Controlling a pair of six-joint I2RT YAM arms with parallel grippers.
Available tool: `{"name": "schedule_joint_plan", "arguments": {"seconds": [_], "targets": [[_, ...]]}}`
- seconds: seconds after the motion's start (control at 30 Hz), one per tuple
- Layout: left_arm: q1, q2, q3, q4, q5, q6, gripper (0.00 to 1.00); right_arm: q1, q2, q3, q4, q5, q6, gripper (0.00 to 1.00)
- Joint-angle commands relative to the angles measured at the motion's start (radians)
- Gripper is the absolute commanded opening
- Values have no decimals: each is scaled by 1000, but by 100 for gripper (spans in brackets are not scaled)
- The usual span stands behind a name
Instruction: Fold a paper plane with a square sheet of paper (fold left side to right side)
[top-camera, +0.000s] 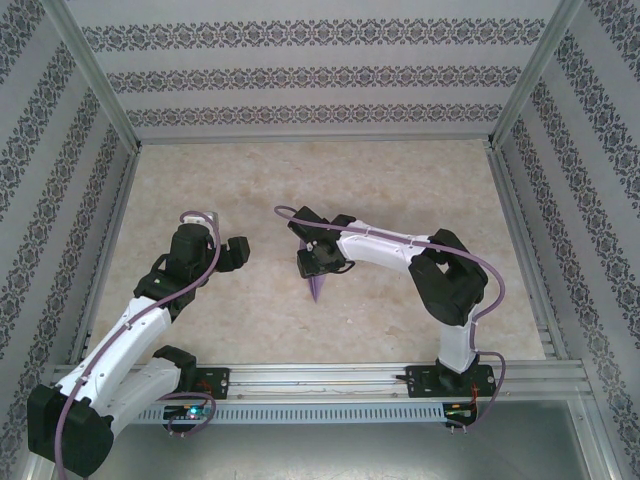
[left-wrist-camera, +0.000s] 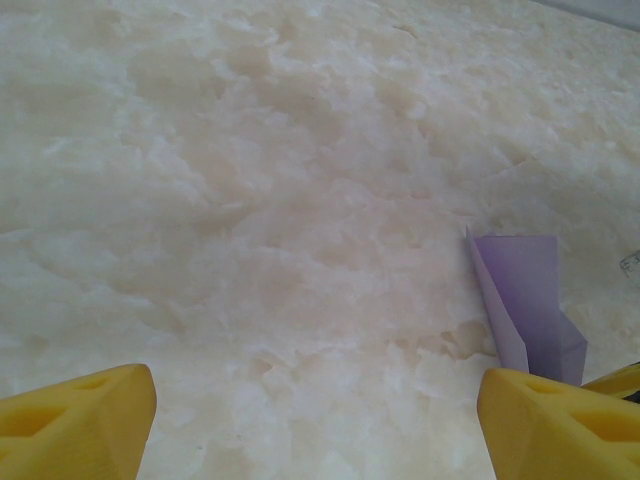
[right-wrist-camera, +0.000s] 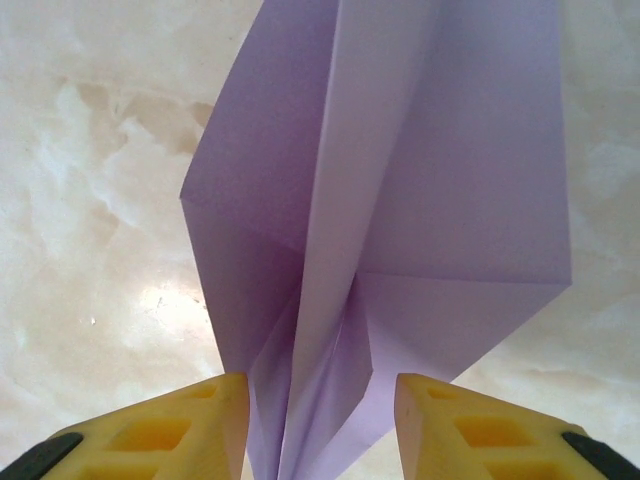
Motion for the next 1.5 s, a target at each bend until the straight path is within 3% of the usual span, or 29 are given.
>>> {"name": "schedule_joint_plan", "arguments": {"seconds": [0.0, 0.57, 0.97, 1.47], "targets": [[15, 2, 9, -6, 10, 14, 84, -4, 9, -11, -9, 22, -1, 41], [15, 7, 10, -6, 10, 17, 84, -4, 42, -4, 3, 10, 3, 39], [16, 7, 7, -4, 11, 16, 84, -4, 59, -3, 5, 22, 10, 30], [15, 6, -2, 1, 12, 9, 84, -6, 93, 6, 6, 24, 26, 25]]}}
